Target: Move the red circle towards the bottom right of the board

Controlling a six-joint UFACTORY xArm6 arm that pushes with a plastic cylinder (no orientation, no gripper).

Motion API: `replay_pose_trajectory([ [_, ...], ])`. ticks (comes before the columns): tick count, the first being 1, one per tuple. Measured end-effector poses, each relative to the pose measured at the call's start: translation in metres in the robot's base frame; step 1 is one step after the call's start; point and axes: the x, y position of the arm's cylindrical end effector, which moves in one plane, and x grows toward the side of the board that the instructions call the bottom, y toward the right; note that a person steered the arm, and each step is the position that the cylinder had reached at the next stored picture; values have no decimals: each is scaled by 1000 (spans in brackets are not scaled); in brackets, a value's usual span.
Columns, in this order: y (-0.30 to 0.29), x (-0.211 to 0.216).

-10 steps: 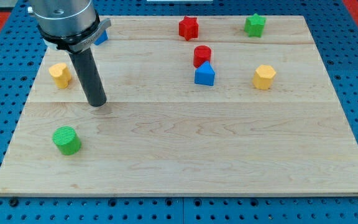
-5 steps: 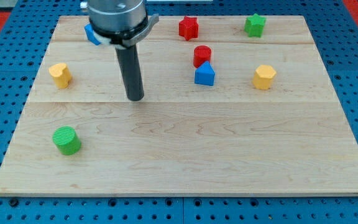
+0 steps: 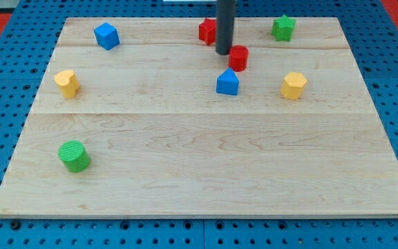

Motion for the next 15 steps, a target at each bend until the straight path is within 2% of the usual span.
replay_pose_trajectory([
  [1,34,39],
  [2,59,42],
  [3,71,-14],
  [4,90,44],
  [5,78,88],
  [7,32,137],
  [8,12,105],
  [9,-11,129],
  [10,12,189],
  [11,31,207],
  [12,-62,199],
  [13,-82,195],
  [14,-68,234],
  [15,-21,249],
])
